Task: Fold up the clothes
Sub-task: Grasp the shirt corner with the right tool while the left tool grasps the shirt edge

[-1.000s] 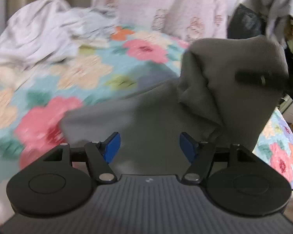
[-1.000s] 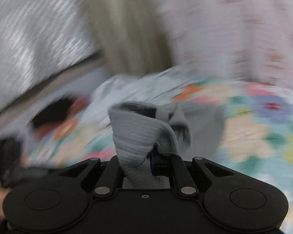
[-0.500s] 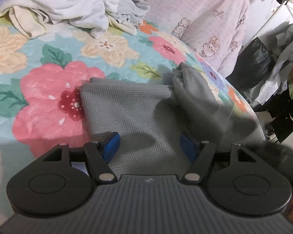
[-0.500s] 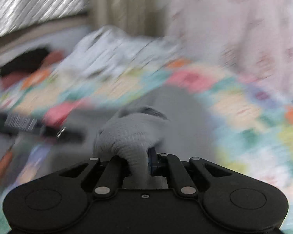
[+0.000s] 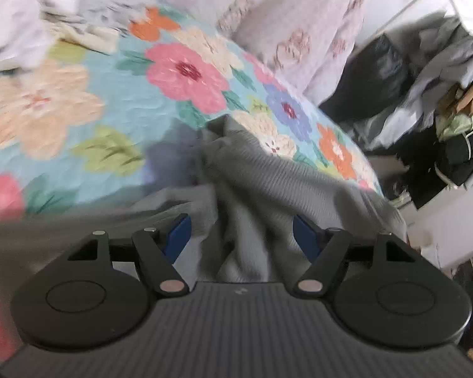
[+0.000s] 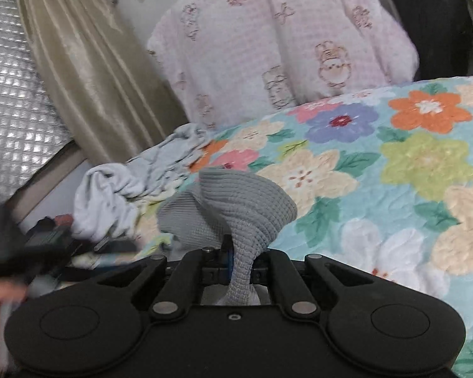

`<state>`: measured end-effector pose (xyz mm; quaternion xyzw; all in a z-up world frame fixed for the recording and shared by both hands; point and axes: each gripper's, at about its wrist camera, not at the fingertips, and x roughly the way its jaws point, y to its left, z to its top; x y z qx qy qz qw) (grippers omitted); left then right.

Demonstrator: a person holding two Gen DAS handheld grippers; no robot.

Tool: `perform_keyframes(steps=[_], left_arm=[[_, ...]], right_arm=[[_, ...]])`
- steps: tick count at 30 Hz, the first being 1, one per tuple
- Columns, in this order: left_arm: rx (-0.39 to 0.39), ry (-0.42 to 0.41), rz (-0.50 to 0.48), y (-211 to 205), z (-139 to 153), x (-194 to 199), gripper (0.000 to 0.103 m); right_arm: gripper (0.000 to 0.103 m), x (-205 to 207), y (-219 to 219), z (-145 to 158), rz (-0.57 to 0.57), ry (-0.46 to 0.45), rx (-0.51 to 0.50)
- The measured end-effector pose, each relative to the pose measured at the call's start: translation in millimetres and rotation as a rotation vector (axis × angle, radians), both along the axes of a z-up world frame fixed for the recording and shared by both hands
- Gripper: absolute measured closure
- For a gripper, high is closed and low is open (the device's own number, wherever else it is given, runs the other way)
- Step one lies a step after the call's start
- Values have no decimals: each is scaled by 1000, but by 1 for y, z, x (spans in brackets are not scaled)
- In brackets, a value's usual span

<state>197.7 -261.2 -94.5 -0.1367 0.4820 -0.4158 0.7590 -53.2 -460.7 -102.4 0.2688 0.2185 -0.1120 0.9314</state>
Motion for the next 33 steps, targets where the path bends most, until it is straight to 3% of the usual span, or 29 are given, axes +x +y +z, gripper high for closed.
perform_keyframes(steps=[4,11,13,14,15,16,17,19,20,22,24,25,26,28,31,33], left_arm=[[39,42,39,-31,-5,23,31],[18,147,33,-56,-20,36,31],[12,163,27,-62,-24,40,39],[10,170,23,-65,-26,41,50],[7,186,14,-67,-27,42,84],[5,202,6,-69,-29,43,88],[-4,194,6,-69,-27,40,89],[-22,177,8,-68,-22,35,91],[-25,168,8,-68,-19,33,92],[-36,159,8,-68,-12,28,93],[-42,147,1,-66,-5,23,93],[-43,141,0,-66,-1,21,94],[-44,135,-2,-66,2,19,94],[-81,141,-1,-62,10,14,94],[-156,140,-1,-51,31,4,95],[-215,114,-3,-34,49,-7,95]], right_arm=[[98,2,6,0,36,2,-23],[97,8,22,-2,111,49,-121],[97,9,29,-1,123,57,-157],[92,9,32,-1,129,58,-173],[90,10,36,-2,139,55,-195],[88,12,42,-3,143,58,-224],[68,14,48,-4,149,61,-254],[44,24,65,-8,184,79,-315],[42,29,73,-10,202,88,-348],[42,44,95,-17,249,143,-488],[44,54,103,-25,219,186,-555],[59,59,107,-29,203,206,-586],[88,59,106,-29,170,214,-595],[90,52,96,-23,117,198,-572],[90,24,86,0,45,100,-510],[90,1,86,22,59,10,-457]])
